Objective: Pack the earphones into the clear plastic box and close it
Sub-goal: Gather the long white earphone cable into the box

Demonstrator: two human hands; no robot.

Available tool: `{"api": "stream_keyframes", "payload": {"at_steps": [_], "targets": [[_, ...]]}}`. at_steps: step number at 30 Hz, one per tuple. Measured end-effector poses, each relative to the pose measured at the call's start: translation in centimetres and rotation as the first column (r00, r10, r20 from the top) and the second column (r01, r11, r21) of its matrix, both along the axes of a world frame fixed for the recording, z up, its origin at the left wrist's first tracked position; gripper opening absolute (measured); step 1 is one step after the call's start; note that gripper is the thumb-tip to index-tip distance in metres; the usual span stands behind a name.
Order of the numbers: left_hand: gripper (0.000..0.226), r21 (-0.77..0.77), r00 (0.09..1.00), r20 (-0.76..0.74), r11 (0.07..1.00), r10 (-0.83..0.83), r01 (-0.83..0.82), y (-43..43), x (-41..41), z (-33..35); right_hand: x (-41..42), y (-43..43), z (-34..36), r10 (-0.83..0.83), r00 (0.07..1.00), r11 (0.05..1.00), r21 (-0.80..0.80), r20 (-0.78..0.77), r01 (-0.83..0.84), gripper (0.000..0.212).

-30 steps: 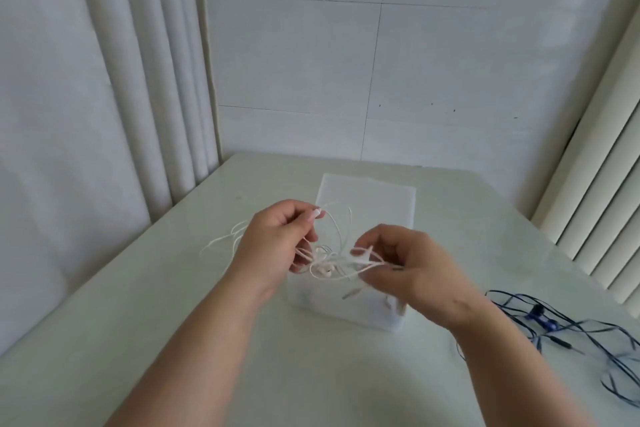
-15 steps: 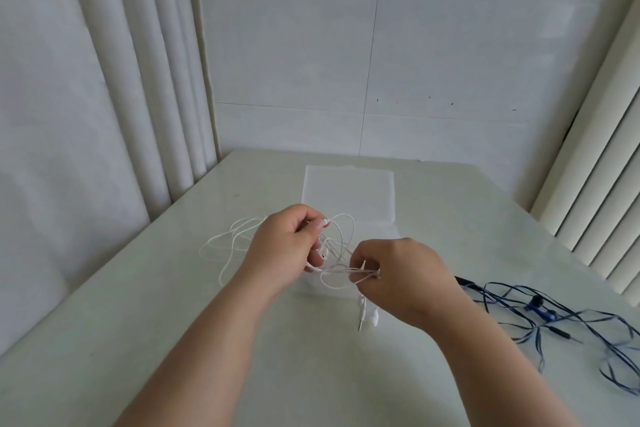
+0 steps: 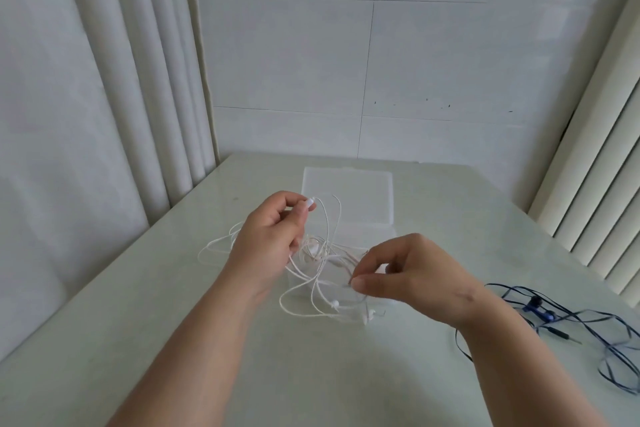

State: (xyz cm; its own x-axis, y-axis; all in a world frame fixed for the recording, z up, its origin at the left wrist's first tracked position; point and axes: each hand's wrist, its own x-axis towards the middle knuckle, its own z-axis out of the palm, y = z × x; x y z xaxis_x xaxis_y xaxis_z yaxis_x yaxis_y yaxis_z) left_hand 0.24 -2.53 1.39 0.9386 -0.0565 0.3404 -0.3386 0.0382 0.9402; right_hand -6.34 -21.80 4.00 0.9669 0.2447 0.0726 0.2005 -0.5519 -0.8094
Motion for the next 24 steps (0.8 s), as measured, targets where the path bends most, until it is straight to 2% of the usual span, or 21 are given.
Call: {"api": "stream_keyframes", "payload": {"at_steps": [3,6,8,10,13,15,18,22,24], "targets": [[0.014,-0.01,1.0,0.007,1.0,-0.029,0.029,0.1,-0.1,0.0,0.1,-0.1,-0.1,0.035,0.998,0.995,0.094,-0.048,-0.031,0.01],[0.013,0.043,0.996,0.047,0.996,-0.08,0.078,-0.2,-0.5,0.1,0.9,-0.2,-0.8,-0.111,0.99,0.974,0.205,0.082,0.092,0.008],[0.011,0.072,0.991,0.073,0.992,-0.109,0.104,-0.4,-0.9,0.1,1.2,-0.1,-1.1,-0.157,0.984,0.936,0.331,0.081,0.122,0.018],[0.014,0.064,0.986,0.084,0.988,-0.144,0.139,-0.5,-1.1,0.1,1.4,0.5,-1.6,-0.122,0.992,0.943,0.317,0.041,0.103,0.022],[0.026,0.056,0.986,0.09,0.99,-0.137,0.132,-0.5,-1.0,0.0,1.5,1.5,-2.1,-0.127,0.99,0.965,0.236,0.055,0.111,0.012],[0.034,0.073,0.992,0.094,0.995,-0.079,0.072,-0.1,-0.6,-0.1,1.5,1.2,-2.0,-0.2,0.976,0.939,0.302,0.084,0.166,0.014],[0.046,0.087,0.995,0.084,0.995,-0.058,0.051,0.8,0.2,-0.5,1.3,0.5,-1.0,-0.275,0.957,0.828,0.529,0.095,0.186,0.02],[0.018,0.115,0.945,0.006,0.939,-0.326,0.323,1.6,0.1,-0.3,1.1,0.5,-0.4,-0.263,0.964,0.603,0.771,-0.05,0.205,0.019],[0.009,0.104,0.939,-0.037,0.933,-0.342,0.344,1.3,-0.3,-0.1,1.1,0.4,-0.3,-0.272,0.956,0.518,0.821,-0.108,0.24,0.019]]}}
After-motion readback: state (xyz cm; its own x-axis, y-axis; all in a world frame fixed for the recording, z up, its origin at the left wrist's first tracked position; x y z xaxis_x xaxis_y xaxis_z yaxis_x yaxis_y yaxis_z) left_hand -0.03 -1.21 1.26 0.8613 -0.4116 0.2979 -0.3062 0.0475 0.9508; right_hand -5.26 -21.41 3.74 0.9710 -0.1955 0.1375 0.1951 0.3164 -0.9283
